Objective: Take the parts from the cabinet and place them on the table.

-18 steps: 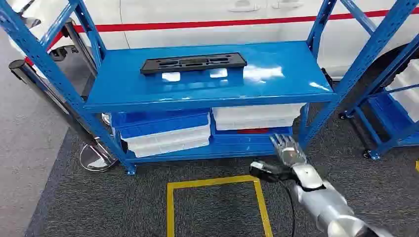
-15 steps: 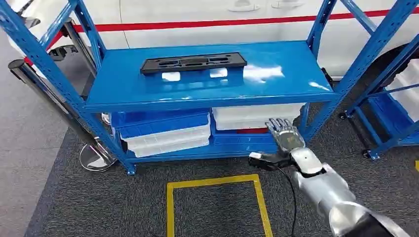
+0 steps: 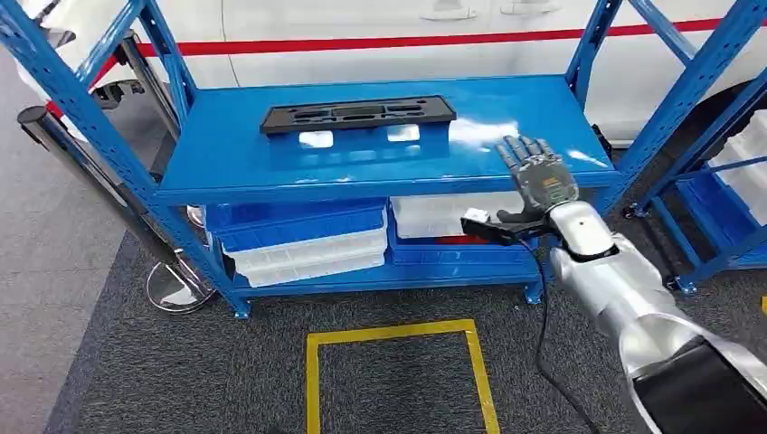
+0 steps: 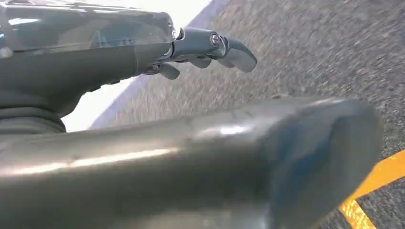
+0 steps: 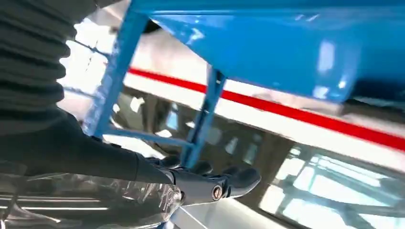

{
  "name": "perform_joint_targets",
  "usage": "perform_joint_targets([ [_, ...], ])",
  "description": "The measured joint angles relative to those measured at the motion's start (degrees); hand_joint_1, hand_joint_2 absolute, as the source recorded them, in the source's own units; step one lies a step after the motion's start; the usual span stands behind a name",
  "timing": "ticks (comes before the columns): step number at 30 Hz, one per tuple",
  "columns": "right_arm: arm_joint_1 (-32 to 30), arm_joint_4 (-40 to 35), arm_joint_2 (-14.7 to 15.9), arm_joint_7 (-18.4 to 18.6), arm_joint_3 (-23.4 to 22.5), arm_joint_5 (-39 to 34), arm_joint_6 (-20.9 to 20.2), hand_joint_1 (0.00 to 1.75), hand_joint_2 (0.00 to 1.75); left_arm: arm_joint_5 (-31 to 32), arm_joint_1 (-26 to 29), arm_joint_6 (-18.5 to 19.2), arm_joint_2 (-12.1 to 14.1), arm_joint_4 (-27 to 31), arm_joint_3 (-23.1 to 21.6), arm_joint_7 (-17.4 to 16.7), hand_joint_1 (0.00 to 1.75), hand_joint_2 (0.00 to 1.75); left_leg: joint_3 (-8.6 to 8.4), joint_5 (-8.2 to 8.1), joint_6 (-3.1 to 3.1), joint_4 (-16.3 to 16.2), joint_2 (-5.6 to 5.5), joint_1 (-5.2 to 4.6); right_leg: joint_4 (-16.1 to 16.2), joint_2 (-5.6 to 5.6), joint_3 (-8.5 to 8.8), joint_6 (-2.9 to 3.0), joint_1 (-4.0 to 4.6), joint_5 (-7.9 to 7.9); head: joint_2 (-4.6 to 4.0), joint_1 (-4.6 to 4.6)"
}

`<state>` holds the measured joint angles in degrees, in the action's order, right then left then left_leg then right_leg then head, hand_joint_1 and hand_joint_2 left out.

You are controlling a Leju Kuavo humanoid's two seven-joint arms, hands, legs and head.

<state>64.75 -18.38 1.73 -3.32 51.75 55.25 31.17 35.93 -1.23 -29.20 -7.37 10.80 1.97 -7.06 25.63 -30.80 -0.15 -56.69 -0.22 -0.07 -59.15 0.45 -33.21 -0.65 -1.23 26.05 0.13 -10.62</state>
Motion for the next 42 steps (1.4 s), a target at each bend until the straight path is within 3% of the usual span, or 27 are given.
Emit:
perform_joint_targets([
  [3,0.66,0.13,1.77,-0.94,-2.49,-1.35,-1.29,0.00,1.75,-3.43,0.05,0.79,0.00,-0.02,2.97,2.03,0.00,0.00,0.03,0.00,0.01,0.00,0.00,0.00,0.06,0.00,0.00,-0.10,0.00,-0.07,0.00,0.00],
  [4,0.80,0.15,2.18,-1.00,-2.93,-1.37,-1.66,0.00,1.75,-4.11,0.06,0.98,0.00,-0.02,3.78,2.62,0.00,1.75,0.04,0.00,0.01,0.00,0.00,0.00,0.06,0.01,-0.01,-0.13,-0.01,-0.08,0.00,0.00],
  [9,3.11,-0.02,3.82,-1.00,-4.24,-1.81,-5.54,0.00,1.75,-8.96,0.02,1.35,0.00,-0.02,8.28,6.71,0.00,1.75,0.03,-0.01,0.03,-0.01,0.05,-0.01,0.08,0.11,-0.04,-0.17,-0.07,-0.11,0.00,0.00],
  [15,6.55,-0.20,4.59,-0.98,-5.33,-2.05,-9.84,0.00,1.75,-11.51,-0.19,1.33,0.02,-0.02,12.87,8.65,0.00,1.75,0.01,0.01,0.05,-0.01,0.04,0.02,0.08,0.11,-0.05,-0.16,-0.04,-0.11,0.00,0.00],
  [18,6.52,-0.39,5.35,-0.37,-5.33,-1.90,-9.92,0.00,1.75,-12.76,-0.18,1.22,-0.07,-0.04,14.27,9.90,0.00,1.75,0.02,0.02,0.05,-0.01,0.03,0.01,0.08,0.10,-0.06,-0.17,0.00,-0.11,0.00,0.00],
  [19,6.34,-0.46,5.79,-0.13,-5.33,-1.90,-9.83,0.00,1.75,-13.37,-0.16,1.27,-0.15,-0.02,14.91,10.84,0.00,0.00,0.02,0.01,0.05,-0.01,0.03,0.00,0.08,0.10,-0.05,-0.17,0.03,-0.11,0.00,0.00],
  [24,4.77,-0.66,7.74,0.13,-5.33,-1.90,-8.98,0.00,1.75,-17.72,-0.22,3.43,-0.50,-0.02,18.47,16.59,0.00,0.00,0.05,0.01,0.06,-0.02,0.03,-0.02,0.10,0.10,-0.04,-0.18,-0.01,-0.11,0.00,0.00],
  [36,3.90,-1.25,9.48,-0.30,-5.33,-2.09,-8.96,0.00,1.75,-21.45,-0.57,5.53,-0.50,-0.02,23.45,19.08,0.00,0.00,0.03,0.01,0.06,-0.03,0.03,-0.04,0.11,0.10,-0.05,-0.21,-0.02,-0.13,0.00,0.00],
  [37,3.68,-1.47,9.66,-0.33,-5.33,-2.09,-8.87,0.00,1.75,-22.07,-0.65,5.86,-0.46,-0.02,23.76,19.14,0.00,0.00,0.15,-0.31,0.44,-0.50,0.03,-0.17,0.75,0.18,0.02,-0.69,-0.65,-0.44,0.00,0.00],
  [39,3.21,-1.60,10.14,-0.33,-5.37,-2.25,-8.70,0.00,1.75,-23.62,-0.79,6.51,-0.42,-0.02,24.84,19.30,0.00,0.00,0.18,0.54,1.73,1.15,0.08,-0.42,0.57,0.09,0.08,-1.37,-0.46,-1.82,0.00,0.02],
  [40,3.08,-1.62,10.31,-0.33,-5.37,-2.25,-8.72,0.00,1.75,-24.23,-0.87,6.56,-0.44,-0.02,25.39,19.27,0.00,0.00,-0.37,0.67,2.28,2.37,0.08,-0.08,0.51,0.08,0.35,-1.68,-0.40,-2.20,0.00,0.00],
  [42,3.10,-1.90,10.79,-0.50,-5.48,-2.25,-8.79,0.00,1.75,-24.74,-0.89,6.62,-0.63,-0.04,26.29,19.12,0.00,0.00,-2.43,1.25,2.73,4.27,0.32,0.30,-2.09,-0.07,-2.42,-1.76,-0.37,-1.46,-0.02,0.07],
])
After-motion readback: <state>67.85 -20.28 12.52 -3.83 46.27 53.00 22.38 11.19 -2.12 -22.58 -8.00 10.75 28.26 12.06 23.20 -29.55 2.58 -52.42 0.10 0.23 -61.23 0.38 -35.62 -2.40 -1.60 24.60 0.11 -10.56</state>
